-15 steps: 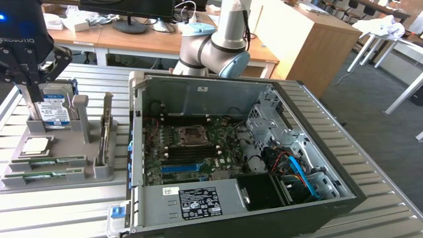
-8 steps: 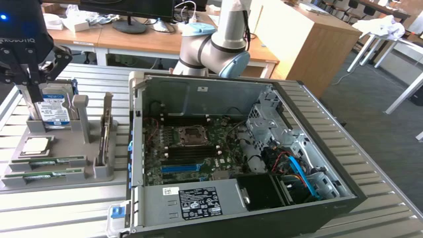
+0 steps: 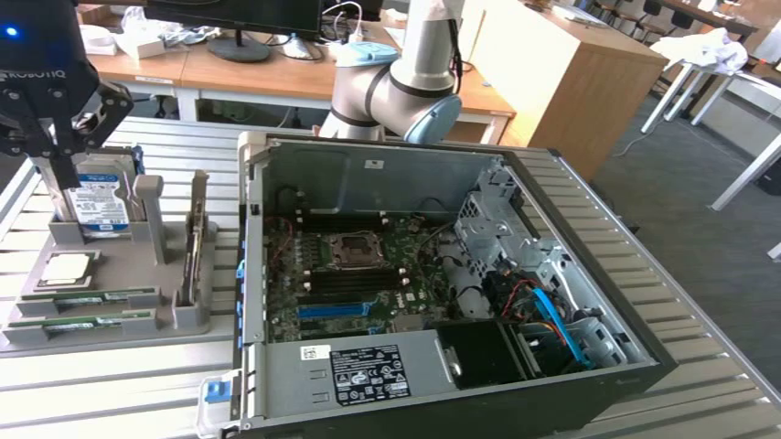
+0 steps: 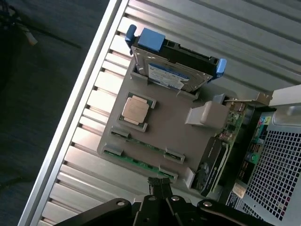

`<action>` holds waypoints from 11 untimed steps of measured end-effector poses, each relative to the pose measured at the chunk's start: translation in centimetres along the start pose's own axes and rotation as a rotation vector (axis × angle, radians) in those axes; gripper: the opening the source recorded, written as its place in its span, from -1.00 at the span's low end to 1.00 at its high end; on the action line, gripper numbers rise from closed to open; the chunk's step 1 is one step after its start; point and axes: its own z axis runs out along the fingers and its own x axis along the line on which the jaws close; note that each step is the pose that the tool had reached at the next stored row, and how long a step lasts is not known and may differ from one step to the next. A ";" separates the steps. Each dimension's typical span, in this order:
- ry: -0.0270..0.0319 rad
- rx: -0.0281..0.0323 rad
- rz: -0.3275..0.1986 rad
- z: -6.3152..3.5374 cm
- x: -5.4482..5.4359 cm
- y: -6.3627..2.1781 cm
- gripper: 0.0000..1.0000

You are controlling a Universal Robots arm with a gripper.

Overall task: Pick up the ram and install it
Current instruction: 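Pick up the ram and move it above insertion slot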

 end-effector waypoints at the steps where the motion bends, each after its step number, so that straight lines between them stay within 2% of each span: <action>1: 0.0004 0.0001 -0.009 0.00 0.0 0.00 -0.80; 11: 0.0047 0.0021 -0.113 0.00 0.0 0.00 -0.80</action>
